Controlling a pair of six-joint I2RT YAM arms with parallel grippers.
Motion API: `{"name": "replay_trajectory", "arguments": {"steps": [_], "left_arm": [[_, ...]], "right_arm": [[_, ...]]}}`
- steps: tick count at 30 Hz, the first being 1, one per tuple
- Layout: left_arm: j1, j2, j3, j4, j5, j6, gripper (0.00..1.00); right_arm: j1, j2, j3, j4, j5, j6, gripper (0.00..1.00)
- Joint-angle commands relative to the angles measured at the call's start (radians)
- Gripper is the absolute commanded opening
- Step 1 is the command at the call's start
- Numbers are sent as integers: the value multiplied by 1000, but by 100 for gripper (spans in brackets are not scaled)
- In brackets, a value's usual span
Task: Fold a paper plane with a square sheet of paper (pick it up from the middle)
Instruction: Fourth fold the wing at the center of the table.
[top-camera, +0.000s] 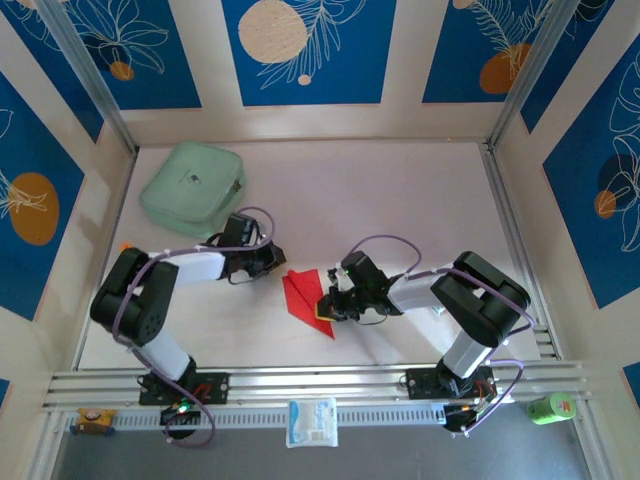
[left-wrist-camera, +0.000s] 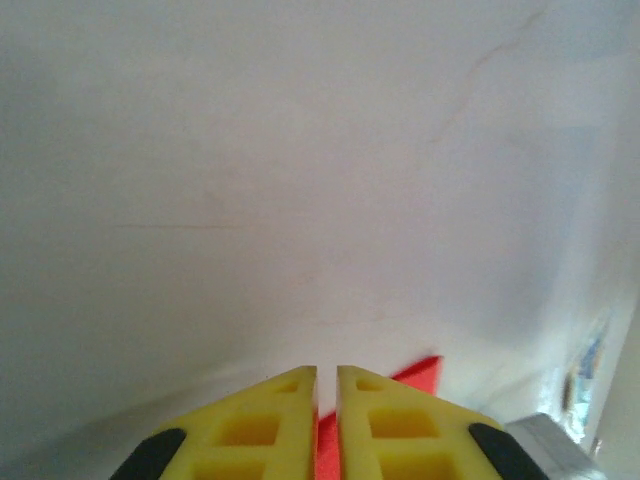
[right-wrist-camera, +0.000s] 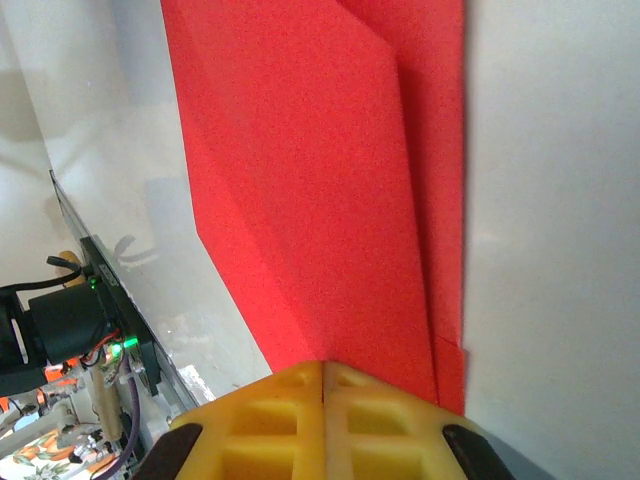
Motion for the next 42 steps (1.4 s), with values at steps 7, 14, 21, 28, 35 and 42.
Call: {"name": "replay_trajectory", "arguments": {"steps": [7,14,21,28,35,42], "left_arm": [[-104,-144,-37,-16,13,5,17],[-226,-4,-47,73,30,-14,11],[-221,91,-124,138,-23,-72,7],[-210,117,-146,174,-7,-66,7],[-210,118,-142,180,4,-64,7],[-204,117,-143,180,2,-66,7]], "right_arm": [[1,31,-30,-207,38,-15,0],[1,24,-27,-216,41,-17,0],[3,-20,31,-288,45,-30,0],[21,-44,160,-346,36,-62,0],[10,81,274,-350,74,-58,0],[6,120,216,-304,40,-47,0]]}}
